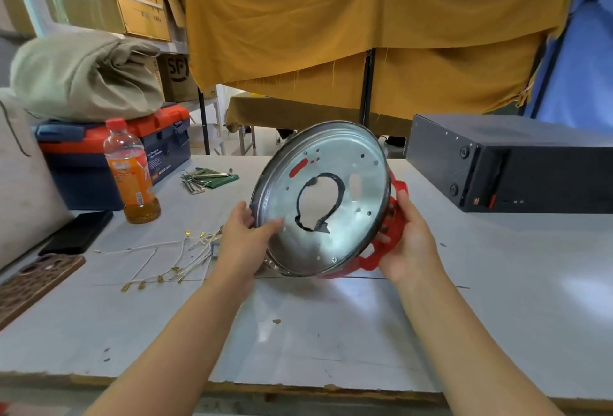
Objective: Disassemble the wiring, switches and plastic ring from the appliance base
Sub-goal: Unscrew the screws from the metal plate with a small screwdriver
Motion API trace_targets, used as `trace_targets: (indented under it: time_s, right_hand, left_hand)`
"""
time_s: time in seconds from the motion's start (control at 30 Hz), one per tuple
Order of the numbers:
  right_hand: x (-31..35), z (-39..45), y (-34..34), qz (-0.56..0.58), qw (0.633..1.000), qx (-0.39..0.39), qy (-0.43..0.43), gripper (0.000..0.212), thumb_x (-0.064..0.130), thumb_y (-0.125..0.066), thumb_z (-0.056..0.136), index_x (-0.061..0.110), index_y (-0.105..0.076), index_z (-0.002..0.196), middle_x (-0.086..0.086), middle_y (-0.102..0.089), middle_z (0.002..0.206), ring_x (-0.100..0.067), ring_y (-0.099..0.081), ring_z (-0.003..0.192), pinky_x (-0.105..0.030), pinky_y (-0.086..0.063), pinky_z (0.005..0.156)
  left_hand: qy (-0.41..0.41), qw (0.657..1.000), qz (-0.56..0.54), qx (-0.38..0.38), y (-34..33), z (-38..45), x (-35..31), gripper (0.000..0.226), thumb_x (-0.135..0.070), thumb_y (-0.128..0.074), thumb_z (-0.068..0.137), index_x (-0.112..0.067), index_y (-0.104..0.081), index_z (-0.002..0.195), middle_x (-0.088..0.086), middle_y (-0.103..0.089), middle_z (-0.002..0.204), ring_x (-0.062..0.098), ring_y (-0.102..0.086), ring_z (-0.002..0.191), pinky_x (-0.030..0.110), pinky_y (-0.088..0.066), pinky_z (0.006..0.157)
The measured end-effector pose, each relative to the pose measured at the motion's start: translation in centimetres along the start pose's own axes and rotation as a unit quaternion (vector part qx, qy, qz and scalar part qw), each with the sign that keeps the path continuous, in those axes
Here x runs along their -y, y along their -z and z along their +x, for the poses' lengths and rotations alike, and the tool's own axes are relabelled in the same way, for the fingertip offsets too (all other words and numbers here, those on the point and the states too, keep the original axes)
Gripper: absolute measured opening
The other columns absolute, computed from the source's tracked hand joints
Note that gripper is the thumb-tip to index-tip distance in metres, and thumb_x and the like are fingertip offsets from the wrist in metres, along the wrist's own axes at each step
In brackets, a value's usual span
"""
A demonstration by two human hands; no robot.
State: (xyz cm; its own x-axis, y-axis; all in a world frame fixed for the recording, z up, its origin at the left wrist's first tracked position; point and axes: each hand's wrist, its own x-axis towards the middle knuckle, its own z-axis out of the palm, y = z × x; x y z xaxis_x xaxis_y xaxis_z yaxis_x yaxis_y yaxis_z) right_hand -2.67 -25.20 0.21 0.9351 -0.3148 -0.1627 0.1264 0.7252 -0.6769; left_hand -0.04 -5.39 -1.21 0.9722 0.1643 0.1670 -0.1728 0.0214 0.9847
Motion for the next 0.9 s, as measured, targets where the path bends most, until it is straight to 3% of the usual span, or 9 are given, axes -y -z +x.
trace_targets:
  time_s: [0.07,0.17,0.23,0.3,0.37,0.47,0.6,0.73,0.9]
  right_hand:
    - [0.2,0.1,0.9,0.037,0.999,0.01,-0.012,0.03,0.039,-0.055,0.092,0.019,-0.062,0.072,0.006,-0.054,0.057,-0.006,-0.036,0.035,-0.015,-0.03,0.04]
    - [0.6,0.6,2.1,0.079,0.996,0.044,-0.018,0.032,0.04,-0.051,0.095,0.019,-0.065,0.075,0.003,-0.057,0.065,-0.012,-0.039,0.043,-0.017,-0.041,0.058]
    - [0.5,0.5,2.6,0.082,0.995,0.057,-0.027,0.028,0.04,-0.052,0.094,0.016,-0.067,0.095,-0.005,-0.062,0.094,-0.019,-0.051,0.07,-0.026,-0.039,0.095]
    - [0.1,-0.1,3.0,0.064,0.995,0.07,-0.036,0.036,0.041,-0.05,0.095,0.015,-0.066,0.113,-0.009,-0.064,0.12,-0.021,-0.06,0.107,-0.04,-0.032,0.111]
    - [0.0,-0.7,3.3,0.054,0.995,0.079,-0.035,0.029,0.035,-0.048,0.096,0.017,-0.068,0.108,-0.006,-0.069,0.114,-0.021,-0.061,0.111,-0.044,-0.044,0.1]
    - [0.4,-1.4,3.9,-0.02,0.998,0.053,-0.024,0.014,0.02,-0.05,0.093,0.015,-0.062,0.098,-0.004,-0.068,0.088,-0.019,-0.066,0.083,-0.035,-0.052,0.076]
    - [1.1,-1.8,4.4,-0.205,0.977,0.003,0.058,0.014,0.001,-0.053,0.085,0.005,-0.063,0.075,-0.002,-0.059,0.059,-0.013,-0.056,0.055,-0.022,-0.049,0.056]
    - [2.1,-1.9,5.0,-0.362,0.923,0.011,0.128,0.02,-0.002,-0.05,0.087,0.007,-0.069,0.084,-0.007,-0.067,0.078,-0.014,-0.063,0.069,-0.025,-0.053,0.076]
    - [4.5,-1.2,7.2,-0.421,0.887,-0.028,0.187,0.025,0.002,-0.049,0.09,0.016,-0.068,0.083,-0.005,-0.07,0.09,-0.021,-0.068,0.091,-0.029,-0.053,0.086]
  left_hand:
    - [-0.017,0.993,0.107,-0.054,0.4,0.3,0.0,0.067,-0.015,-0.07,0.083,-0.018,-0.037,0.141,-0.004,-0.041,0.133,0.008,-0.047,0.117,0.017,-0.044,0.079]
    - [0.029,0.996,0.086,-0.007,1.0,0.6,-0.4,0.058,-0.016,-0.069,0.085,-0.014,-0.043,0.137,-0.001,-0.053,0.126,0.009,-0.056,0.091,0.02,-0.047,0.067]
    - [0.077,0.994,0.027,0.069,1.0,0.4,-0.9,0.036,-0.01,-0.064,0.087,-0.011,-0.057,0.122,0.003,-0.071,0.096,0.013,-0.063,0.067,0.025,-0.048,0.058]
    - [0.097,0.991,-0.014,0.089,0.8,-0.1,-1.2,0.021,-0.002,-0.056,0.089,-0.013,-0.063,0.107,0.003,-0.072,0.075,0.013,-0.064,0.052,0.022,-0.049,0.047]
    - [0.096,0.993,-0.014,0.063,0.8,-0.3,-1.1,0.026,0.005,-0.049,0.089,-0.015,-0.064,0.097,0.001,-0.069,0.063,0.01,-0.06,0.043,0.019,-0.047,0.041]
    - [0.07,0.995,0.062,0.033,1.4,0.0,-1.0,0.03,0.007,-0.044,0.087,-0.013,-0.065,0.092,-0.001,-0.064,0.052,0.011,-0.054,0.038,0.024,-0.047,0.042]
    - [0.04,0.99,0.136,0.022,2.6,0.9,-1.8,0.024,0.0,-0.047,0.088,-0.014,-0.053,0.106,0.016,-0.067,0.079,0.019,-0.064,0.046,0.028,-0.052,0.042]
    - [0.029,0.977,0.209,0.019,2.9,1.7,-2.6,0.022,-0.003,-0.046,0.088,-0.016,-0.051,0.106,0.015,-0.064,0.083,0.027,-0.068,0.051,0.037,-0.057,0.048]
    - [-0.006,0.961,0.277,0.028,2.9,1.9,-2.2,0.023,-0.003,-0.046,0.087,-0.016,-0.056,0.102,0.011,-0.061,0.077,0.024,-0.062,0.043,0.029,-0.051,0.037]
